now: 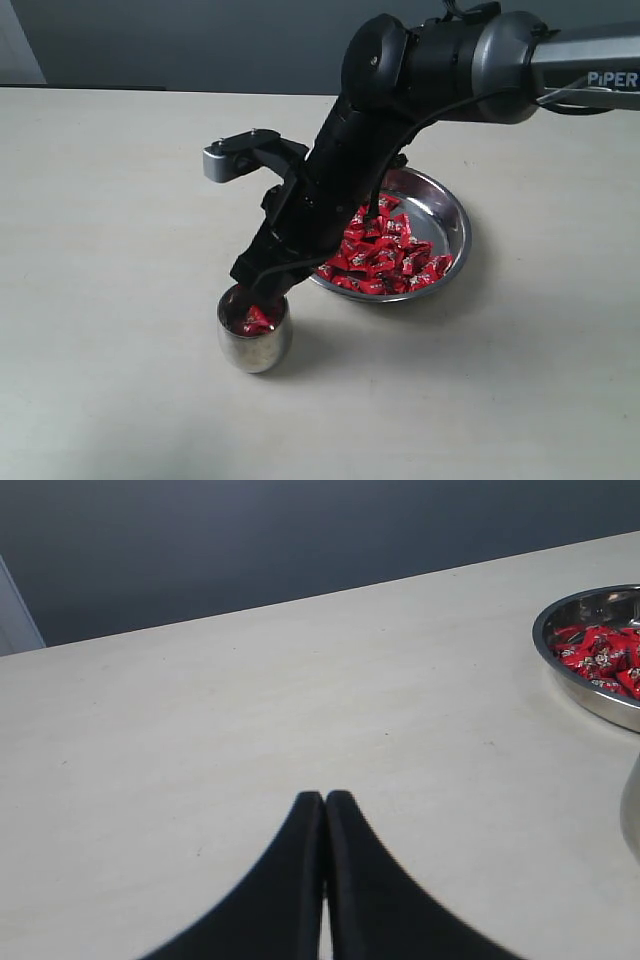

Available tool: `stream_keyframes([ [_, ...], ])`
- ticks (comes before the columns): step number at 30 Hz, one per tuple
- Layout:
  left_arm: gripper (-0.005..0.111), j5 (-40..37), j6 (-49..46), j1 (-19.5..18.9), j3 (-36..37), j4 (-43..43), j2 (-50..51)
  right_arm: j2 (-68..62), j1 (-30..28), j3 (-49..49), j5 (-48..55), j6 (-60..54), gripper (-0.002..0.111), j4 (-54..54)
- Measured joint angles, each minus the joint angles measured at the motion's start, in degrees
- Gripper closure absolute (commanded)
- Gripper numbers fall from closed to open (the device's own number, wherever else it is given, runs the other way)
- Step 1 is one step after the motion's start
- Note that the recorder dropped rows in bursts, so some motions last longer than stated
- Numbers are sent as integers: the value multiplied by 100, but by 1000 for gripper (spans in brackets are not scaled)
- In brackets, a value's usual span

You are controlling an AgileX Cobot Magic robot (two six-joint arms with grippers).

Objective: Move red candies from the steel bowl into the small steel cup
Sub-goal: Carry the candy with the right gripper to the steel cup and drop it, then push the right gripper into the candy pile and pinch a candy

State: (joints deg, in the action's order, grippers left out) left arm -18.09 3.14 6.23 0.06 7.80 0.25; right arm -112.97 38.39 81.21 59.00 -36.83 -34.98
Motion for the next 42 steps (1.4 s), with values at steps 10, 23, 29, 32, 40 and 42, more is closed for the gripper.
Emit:
stream_keyframes([
  [10, 106, 0, 0, 0, 0, 0, 0, 229, -164, 0, -207, 269, 87, 369],
  [23, 106, 0, 0, 0, 0, 0, 0, 124, -1266, -54, -181, 1841, 87, 2629],
  [29, 106, 0, 0, 0, 0, 0, 0, -289, -1274, -77, 0, 1852, 87, 2566],
  [32, 106, 0, 0, 0, 0, 0, 0, -299, -1274, -77, 0, 1873, 87, 2442],
  [40, 106, 0, 0, 0, 0, 0, 0, -393, -1274, -77, -91, 1873, 87, 2515],
  [42, 106, 0, 0, 0, 0, 0, 0, -465, -1274, -77, -163, 1873, 87, 2531],
])
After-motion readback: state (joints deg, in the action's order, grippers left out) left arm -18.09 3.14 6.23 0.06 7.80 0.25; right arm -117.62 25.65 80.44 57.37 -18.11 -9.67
